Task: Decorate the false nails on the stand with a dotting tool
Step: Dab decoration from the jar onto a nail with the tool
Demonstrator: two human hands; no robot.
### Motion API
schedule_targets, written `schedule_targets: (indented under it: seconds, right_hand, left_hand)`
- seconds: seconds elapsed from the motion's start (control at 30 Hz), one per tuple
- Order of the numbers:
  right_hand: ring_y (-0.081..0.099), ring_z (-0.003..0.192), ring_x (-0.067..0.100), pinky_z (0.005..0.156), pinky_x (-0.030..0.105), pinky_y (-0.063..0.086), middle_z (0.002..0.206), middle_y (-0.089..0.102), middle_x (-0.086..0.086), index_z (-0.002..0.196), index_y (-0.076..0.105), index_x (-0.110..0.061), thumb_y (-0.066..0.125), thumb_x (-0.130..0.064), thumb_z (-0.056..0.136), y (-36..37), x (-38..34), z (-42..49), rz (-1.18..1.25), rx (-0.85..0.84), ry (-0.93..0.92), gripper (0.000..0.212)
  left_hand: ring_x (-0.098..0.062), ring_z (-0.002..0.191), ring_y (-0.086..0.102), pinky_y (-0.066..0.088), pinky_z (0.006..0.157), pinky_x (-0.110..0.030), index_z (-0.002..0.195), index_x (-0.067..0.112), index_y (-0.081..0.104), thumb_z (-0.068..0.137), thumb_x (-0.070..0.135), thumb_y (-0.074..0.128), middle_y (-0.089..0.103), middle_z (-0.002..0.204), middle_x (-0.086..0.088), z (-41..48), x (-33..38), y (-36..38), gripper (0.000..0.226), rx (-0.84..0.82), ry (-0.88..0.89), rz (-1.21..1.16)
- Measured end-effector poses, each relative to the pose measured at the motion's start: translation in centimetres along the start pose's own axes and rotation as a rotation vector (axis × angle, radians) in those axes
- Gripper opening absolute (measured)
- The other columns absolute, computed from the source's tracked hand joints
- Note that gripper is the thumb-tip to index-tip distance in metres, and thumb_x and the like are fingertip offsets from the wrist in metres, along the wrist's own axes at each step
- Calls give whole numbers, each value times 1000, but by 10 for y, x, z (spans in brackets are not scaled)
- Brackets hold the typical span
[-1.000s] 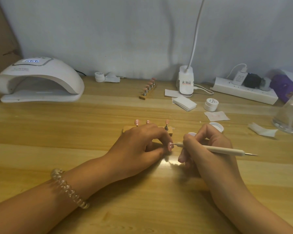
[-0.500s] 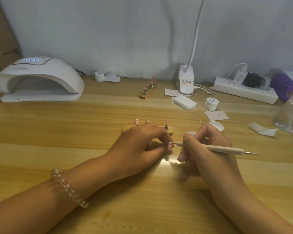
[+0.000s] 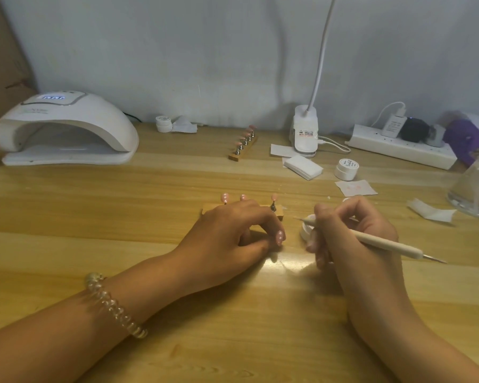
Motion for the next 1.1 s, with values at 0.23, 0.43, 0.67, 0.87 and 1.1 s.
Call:
schedule_targets:
  seconds: [0.23, 0.43, 0.67, 0.87, 1.1]
  right_hand:
    - [45, 42, 6, 42, 15, 39, 50, 58, 0, 78, 65, -10, 62, -40, 91, -16, -1, 17, -55, 126, -75, 33]
    - [46, 39, 6, 48, 26, 35, 46, 55, -2, 69, 66, -17, 59, -42, 95, -21, 13, 25, -278, 77, -57, 37]
    - [50, 45, 5, 57, 34, 39, 52, 60, -3, 70, 65, -18, 58, -43, 95, -22, 16, 27, -381, 59, -95, 37]
    - [51, 46, 6, 57, 34, 41, 52, 61, -5, 69, 64, -19, 59, -44, 94, -22, 16, 27, -409, 53, -105, 36]
    - [46, 41, 7, 51, 29, 35, 49, 55, -2, 75, 64, -17, 56, -42, 97, -22, 14, 25, -287, 94, -87, 34]
  left_hand:
    - [-8, 59, 50, 35, 65, -19, 90, 27, 71, 88, 20, 71, 67, 91, 14, 0, 0, 0, 8, 1, -1, -6]
    - [-1, 60, 51, 38, 68, -23, 89, 28, 70, 88, 20, 71, 67, 90, 12, 0, -1, 1, 8, 1, 1, -8]
    - [-2, 61, 51, 34, 70, -15, 89, 27, 70, 88, 20, 71, 67, 90, 13, 0, 0, 0, 7, 4, 2, -3]
    - [-8, 58, 50, 33, 66, -13, 89, 29, 70, 88, 24, 69, 67, 92, 14, 0, -1, 0, 5, 2, 0, 1]
    - [-11, 62, 51, 42, 68, -27, 90, 30, 70, 88, 26, 69, 67, 90, 15, 0, -3, 1, 4, 10, 7, -7]
Point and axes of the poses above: each hand's wrist, its own z-axis towards the middle knuckle, its own y-axis out of the palm, x = y × z, the point moved 1 cm from there along z, towards the middle knuckle
